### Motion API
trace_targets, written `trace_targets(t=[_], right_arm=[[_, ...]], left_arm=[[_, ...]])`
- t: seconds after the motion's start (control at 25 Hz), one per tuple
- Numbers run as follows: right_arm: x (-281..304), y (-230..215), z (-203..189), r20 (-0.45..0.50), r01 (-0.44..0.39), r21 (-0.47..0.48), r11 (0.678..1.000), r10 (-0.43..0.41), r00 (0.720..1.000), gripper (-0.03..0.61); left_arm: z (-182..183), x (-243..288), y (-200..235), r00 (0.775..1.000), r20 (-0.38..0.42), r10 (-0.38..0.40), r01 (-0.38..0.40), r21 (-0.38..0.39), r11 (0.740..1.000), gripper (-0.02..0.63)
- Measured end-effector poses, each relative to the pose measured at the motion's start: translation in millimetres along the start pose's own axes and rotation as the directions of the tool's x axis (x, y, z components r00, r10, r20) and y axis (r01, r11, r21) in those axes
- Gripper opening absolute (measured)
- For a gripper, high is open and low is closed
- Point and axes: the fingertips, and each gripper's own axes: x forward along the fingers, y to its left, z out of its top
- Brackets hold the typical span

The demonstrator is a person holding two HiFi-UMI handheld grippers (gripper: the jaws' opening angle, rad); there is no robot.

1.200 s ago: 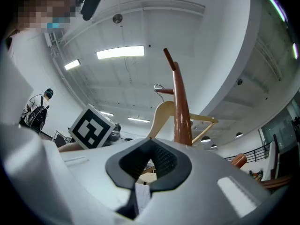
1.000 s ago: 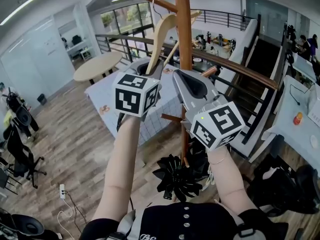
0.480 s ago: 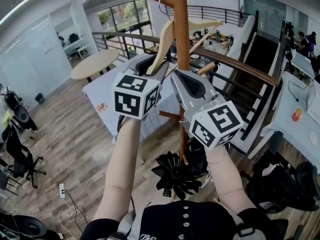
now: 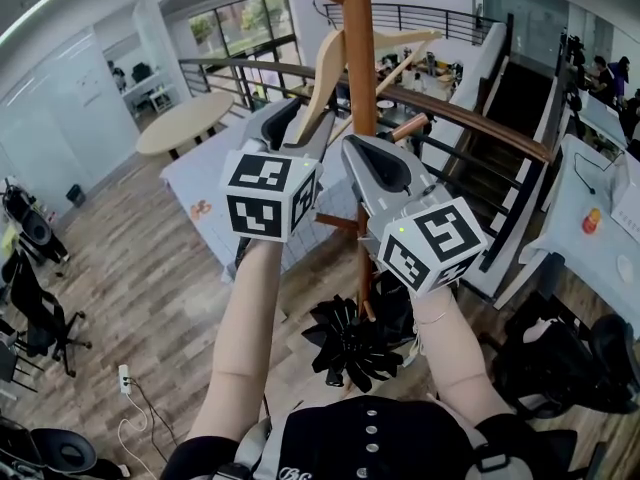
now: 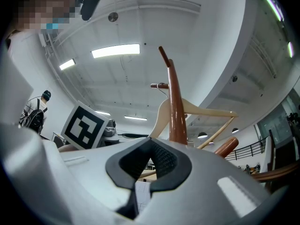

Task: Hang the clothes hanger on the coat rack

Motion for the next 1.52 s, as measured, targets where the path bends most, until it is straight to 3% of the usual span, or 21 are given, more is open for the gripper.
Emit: trace_targets(t=[0.6,0.92,1.12,1.36,1.52], right_arm=[[-13.0,7.7,-8.8,-0.052,0.028,-0.004,1.0,-0.028,0.998,-0.002],[-31.8,14.7,-13.3,-0.08,0.022,-0.008,1.0,-0.022,0.997,-0.002],[-47.5,15.1,-11.0,-0.086,0.029,-0.004,1.0,-0.029,0.996,-0.002],[-66.2,14.2,-12.3,-0.094,0.033,0.027,0.999,-0.03,0.995,-0.002],[-76.2,14.9,-18.1,-0.105,0.041,0.053,0.998,-0.035,0.994,-0.002]], left_arm=[[47.3,-48.4,-1.8,0.984,0.171,0.042,-0.045,0.013,0.999,0.201],[60.3,-71.8,-25.6,0.973,0.232,0.001,0.002,-0.012,1.0,0.199],[59.6,-81.6,-41.4,0.96,0.281,-0.023,0.037,-0.043,0.998,0.199],[49.7,-95.1,-60.7,0.956,0.292,-0.016,0.037,-0.069,0.997,0.198],[33.9,-99.3,-80.9,0.959,0.277,-0.051,0.086,-0.114,0.99,0.196]])
